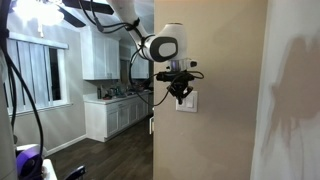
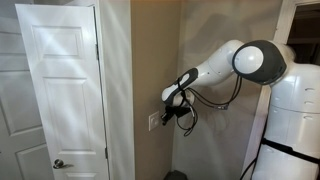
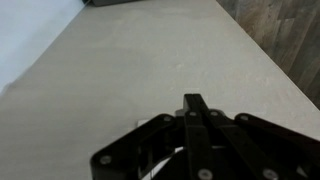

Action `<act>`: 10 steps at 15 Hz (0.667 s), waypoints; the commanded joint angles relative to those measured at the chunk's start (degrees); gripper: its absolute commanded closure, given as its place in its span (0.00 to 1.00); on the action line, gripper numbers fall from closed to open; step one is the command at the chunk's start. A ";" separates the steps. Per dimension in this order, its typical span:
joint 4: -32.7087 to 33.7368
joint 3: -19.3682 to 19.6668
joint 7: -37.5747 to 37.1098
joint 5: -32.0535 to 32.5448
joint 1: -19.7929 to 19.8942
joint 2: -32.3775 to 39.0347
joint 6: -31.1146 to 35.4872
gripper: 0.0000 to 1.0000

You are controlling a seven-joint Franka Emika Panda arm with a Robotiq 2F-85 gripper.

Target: Turn on the light

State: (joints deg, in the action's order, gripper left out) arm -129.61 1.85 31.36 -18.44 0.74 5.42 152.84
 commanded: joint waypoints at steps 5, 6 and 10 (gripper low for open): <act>5.22 -4.33 10.11 -11.96 1.22 5.59 5.69 1.00; 6.00 -4.40 10.62 -12.55 1.22 6.26 5.95 1.00; 8.63 -4.82 12.41 -14.39 1.33 8.59 8.30 1.00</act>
State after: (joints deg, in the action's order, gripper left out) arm -122.94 -1.78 39.99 -29.86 1.09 11.98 158.75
